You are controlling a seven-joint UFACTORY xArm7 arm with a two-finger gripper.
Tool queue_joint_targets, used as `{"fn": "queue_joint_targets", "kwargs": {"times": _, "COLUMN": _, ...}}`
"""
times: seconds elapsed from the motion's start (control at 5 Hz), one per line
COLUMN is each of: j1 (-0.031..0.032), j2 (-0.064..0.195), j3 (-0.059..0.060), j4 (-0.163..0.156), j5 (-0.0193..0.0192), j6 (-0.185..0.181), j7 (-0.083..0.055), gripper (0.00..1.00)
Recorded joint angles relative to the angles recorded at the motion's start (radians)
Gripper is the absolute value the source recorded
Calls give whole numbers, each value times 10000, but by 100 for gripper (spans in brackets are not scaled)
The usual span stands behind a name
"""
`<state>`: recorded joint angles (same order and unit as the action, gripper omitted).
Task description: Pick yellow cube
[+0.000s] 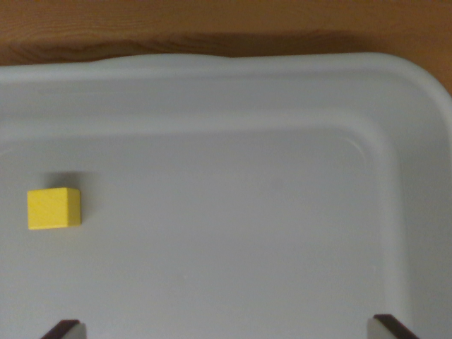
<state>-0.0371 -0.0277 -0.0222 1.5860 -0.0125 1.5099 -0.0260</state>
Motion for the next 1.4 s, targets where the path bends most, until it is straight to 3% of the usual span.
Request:
{"fn": "queue_joint_targets", "kwargs": {"times": 0.2, "j1": 0, "j2": 0, "j3": 0, "j4": 0, "j5": 0, "j6": 0, "j7": 0, "gripper": 0}}
{"fn": "queue_joint_targets", "kwargs": {"times": 0.4, "j1": 59, "j2": 181, "j3": 47, "j4": -67, "j5": -20, "j6": -203, "j7": 86, "gripper": 0}}
{"fn": "queue_joint_targets", "kwargs": {"times": 0.6, "j1": 59, "j2": 181, "j3": 47, "j4": -67, "j5": -20, "j6": -203, "j7": 86, "gripper": 0}}
{"fn": "queue_joint_targets", "kwargs": {"times": 0.8, "j1": 136, "j2": 416, "j3": 108, "j4": -153, "j5": -45, "j6": -466, "j7": 196, "gripper": 0}}
{"fn": "queue_joint_targets", "kwargs": {"times": 1.0, "j1": 136, "j2": 416, "j3": 108, "j4": -153, "j5": -45, "j6": -466, "j7": 196, "gripper": 0}}
{"fn": "queue_joint_targets", "kwargs": {"times": 1.2, "j1": 229, "j2": 700, "j3": 181, "j4": -258, "j5": -76, "j6": -783, "j7": 330, "gripper": 0}}
{"fn": "queue_joint_targets", "kwargs": {"times": 1.4, "j1": 229, "j2": 700, "j3": 181, "j4": -258, "j5": -76, "j6": -783, "j7": 330, "gripper": 0}}
